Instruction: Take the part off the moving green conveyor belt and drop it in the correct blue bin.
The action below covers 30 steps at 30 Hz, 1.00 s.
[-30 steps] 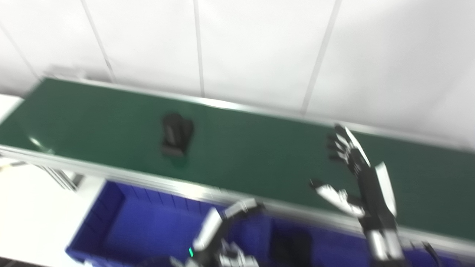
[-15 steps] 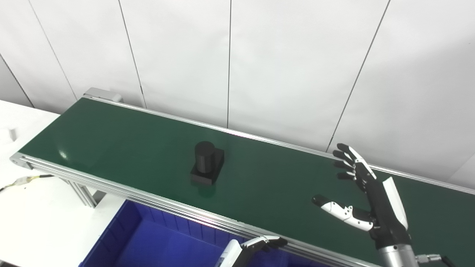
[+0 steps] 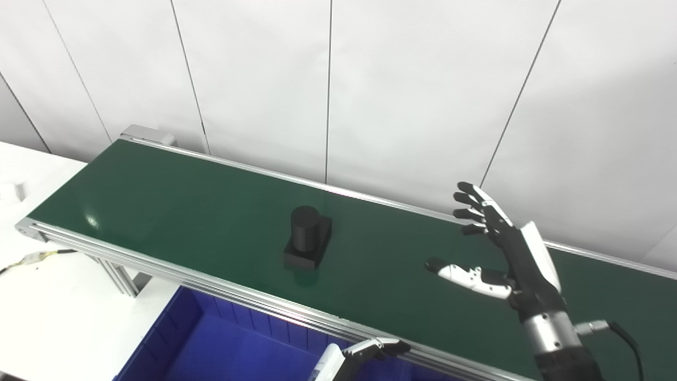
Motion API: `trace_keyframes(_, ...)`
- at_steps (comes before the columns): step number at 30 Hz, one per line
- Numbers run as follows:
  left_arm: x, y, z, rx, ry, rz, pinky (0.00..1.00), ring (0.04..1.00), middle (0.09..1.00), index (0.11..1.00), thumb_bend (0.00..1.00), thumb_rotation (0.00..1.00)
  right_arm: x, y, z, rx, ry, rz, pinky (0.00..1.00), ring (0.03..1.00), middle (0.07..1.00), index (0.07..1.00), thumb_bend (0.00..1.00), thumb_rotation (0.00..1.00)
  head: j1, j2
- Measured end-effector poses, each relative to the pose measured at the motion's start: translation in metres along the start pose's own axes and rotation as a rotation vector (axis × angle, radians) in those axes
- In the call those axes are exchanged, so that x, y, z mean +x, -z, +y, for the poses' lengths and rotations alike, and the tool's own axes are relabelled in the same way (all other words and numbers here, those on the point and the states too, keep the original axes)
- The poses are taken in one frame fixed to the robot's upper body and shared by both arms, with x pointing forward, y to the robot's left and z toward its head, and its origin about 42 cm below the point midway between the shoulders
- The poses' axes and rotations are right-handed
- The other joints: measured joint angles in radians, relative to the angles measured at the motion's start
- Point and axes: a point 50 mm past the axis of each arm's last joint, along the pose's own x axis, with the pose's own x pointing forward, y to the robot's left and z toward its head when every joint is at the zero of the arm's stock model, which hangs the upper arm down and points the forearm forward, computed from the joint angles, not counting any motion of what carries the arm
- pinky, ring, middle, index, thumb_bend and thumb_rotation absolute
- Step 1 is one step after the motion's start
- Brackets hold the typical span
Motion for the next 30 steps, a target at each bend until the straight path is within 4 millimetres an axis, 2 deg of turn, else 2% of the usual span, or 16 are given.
trace_keyframes(4,-0.001,0.0,0.002,0.0,-0.003,-0.003,0.65,0.709,0.74,0.737,0.93,0.25,0.015,0.002,0.005,-0.009,-0.03,0.028,0.7,0.799,0.867,0.926,0.73,0.42,-0.022,0.008)
trace_keyframes(8,-0.003,-0.001,0.004,0.001,0.0,-0.008,0.67,0.72,0.746,0.741,0.93,0.25,0.032,0.004,0.01,-0.032,-0.063,0.057,0.75,0.844,0.889,0.938,0.76,0.45,-0.049,0.02)
trace_keyframes(11,-0.005,0.0,0.007,0.004,0.003,-0.008,0.67,0.721,0.749,0.746,0.92,0.25,0.045,0.005,0.013,-0.061,-0.086,0.079,0.74,0.837,0.889,0.937,0.77,0.45,-0.064,0.026)
trace_keyframes(16,-0.006,-0.004,0.01,-0.014,0.001,-0.018,0.67,0.714,0.745,0.75,0.92,0.24,0.062,0.007,0.029,-0.075,-0.132,0.112,0.66,0.802,0.894,0.944,0.81,0.44,-0.104,0.041)
trace_keyframes(21,-0.008,-0.008,0.008,-0.031,-0.006,-0.018,0.64,0.683,0.727,0.746,0.93,0.26,0.077,0.011,0.046,-0.101,-0.186,0.17,0.65,0.804,0.902,0.943,0.84,0.47,-0.127,0.051)
trace_keyframes(30,-0.011,-0.009,0.009,-0.039,-0.023,-0.01,0.6,0.66,0.711,0.745,0.9,0.26,0.1,0.015,0.07,-0.137,-0.251,0.242,0.71,0.868,0.935,0.938,0.86,0.47,-0.202,0.078)
